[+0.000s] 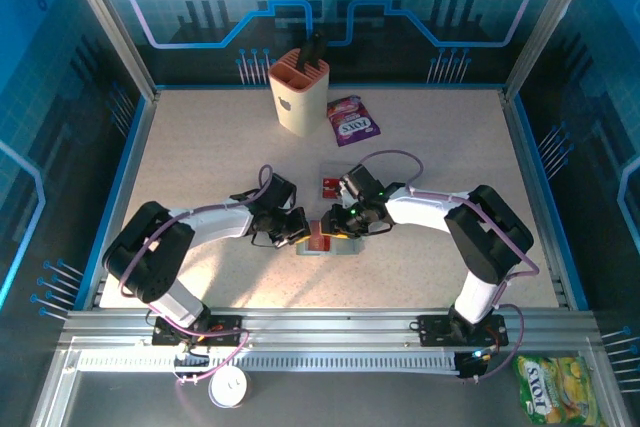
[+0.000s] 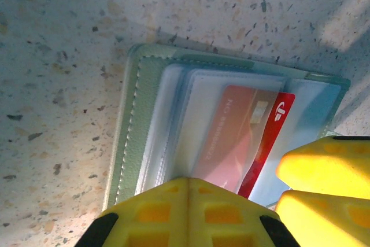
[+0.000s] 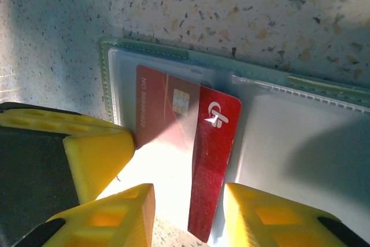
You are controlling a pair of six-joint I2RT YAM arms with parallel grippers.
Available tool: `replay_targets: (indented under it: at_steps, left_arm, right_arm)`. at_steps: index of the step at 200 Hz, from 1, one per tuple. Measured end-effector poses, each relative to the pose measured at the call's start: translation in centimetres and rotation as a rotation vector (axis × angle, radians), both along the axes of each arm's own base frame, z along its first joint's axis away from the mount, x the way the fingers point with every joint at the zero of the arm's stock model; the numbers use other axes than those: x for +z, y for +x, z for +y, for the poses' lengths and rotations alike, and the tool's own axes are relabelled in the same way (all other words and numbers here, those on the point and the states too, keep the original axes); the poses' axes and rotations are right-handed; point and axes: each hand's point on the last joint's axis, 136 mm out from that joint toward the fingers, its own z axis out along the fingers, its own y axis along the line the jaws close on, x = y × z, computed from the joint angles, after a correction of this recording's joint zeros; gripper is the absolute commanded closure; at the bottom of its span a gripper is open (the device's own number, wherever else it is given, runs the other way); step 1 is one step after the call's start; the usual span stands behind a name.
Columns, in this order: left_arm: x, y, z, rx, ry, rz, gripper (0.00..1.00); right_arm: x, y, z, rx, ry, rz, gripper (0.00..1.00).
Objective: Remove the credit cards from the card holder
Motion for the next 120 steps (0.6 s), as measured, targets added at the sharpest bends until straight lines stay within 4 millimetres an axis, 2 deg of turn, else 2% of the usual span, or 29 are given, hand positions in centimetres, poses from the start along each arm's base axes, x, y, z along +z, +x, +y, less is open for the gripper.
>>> replay_targets:
  at_steps: [62, 120]
  left_arm:
    - [-0.03, -0.01, 0.01, 0.0, 0.001, 0.001, 0.95]
    - [-0.09, -0.07, -0.06, -0.003, -0.003, 0.006, 0.95]
  right_arm:
    - [-0.88, -0.21, 0.13, 0.007, -0.002, 0.024, 0.62]
    - [-0.54, 0.2, 0.71, 0.001, 0.029, 0.015, 0.63]
